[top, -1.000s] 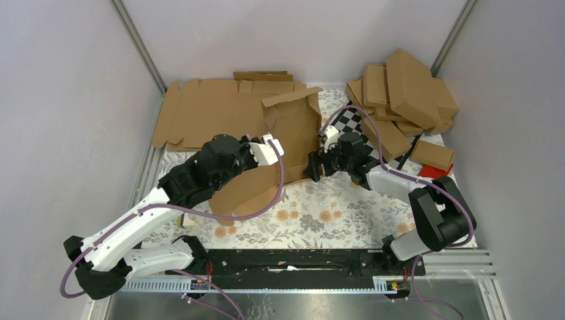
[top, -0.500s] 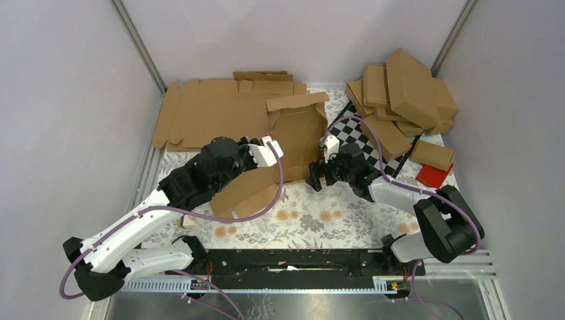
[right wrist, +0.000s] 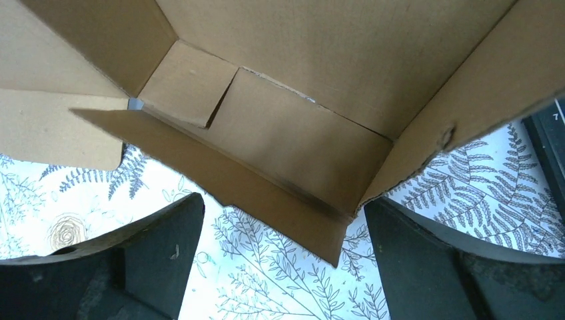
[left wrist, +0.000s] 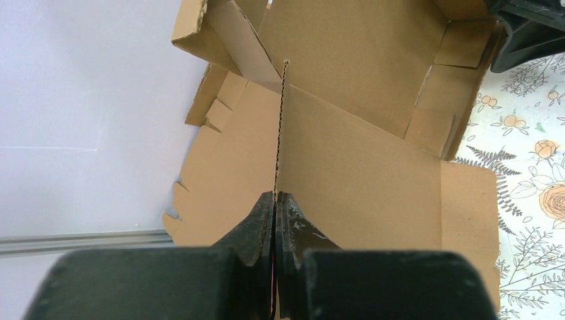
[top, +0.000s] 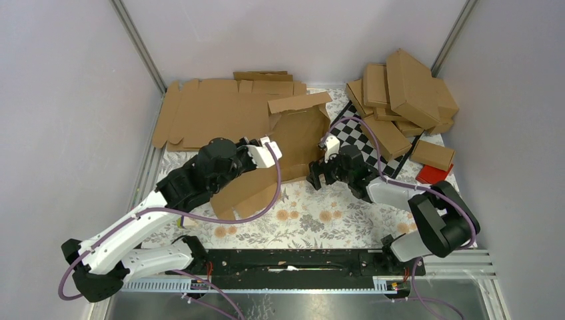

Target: Fold the paper box

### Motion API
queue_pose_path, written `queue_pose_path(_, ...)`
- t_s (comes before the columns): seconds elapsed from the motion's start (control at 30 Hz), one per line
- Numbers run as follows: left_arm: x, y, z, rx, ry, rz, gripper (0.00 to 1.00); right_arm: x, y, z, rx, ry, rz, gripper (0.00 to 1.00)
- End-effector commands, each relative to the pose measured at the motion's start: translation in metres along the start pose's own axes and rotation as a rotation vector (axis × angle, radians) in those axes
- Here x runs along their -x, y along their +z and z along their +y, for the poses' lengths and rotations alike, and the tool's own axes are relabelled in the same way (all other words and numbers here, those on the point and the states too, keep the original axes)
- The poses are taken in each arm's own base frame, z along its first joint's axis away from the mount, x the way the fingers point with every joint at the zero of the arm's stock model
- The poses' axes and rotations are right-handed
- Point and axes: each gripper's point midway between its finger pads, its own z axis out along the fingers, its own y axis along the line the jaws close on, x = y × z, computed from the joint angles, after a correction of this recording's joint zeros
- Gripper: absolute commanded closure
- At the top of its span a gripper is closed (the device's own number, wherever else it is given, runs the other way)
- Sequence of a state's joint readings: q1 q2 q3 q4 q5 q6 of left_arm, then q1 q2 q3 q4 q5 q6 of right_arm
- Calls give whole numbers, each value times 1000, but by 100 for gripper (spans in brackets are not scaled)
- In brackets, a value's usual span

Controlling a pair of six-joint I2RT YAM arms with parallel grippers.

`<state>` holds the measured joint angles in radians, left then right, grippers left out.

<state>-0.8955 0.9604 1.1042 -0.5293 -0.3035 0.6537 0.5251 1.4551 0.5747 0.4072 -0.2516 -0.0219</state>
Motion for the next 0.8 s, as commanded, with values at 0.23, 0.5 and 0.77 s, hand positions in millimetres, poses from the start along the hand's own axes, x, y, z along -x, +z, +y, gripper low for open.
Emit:
queue_pose_path(0.23,24,-3,4,0,-52,-97,100,40,22,-16,-93,14,-131,11)
queue_pose_path(0.5,26,2,-2,-31,-59,-99,100,43,36,-36,-195,112,-176,6)
queue_pose_path(0.77,27,5,-7,-59,-60,-90,100,31,56,-51,-252,101,-138,0)
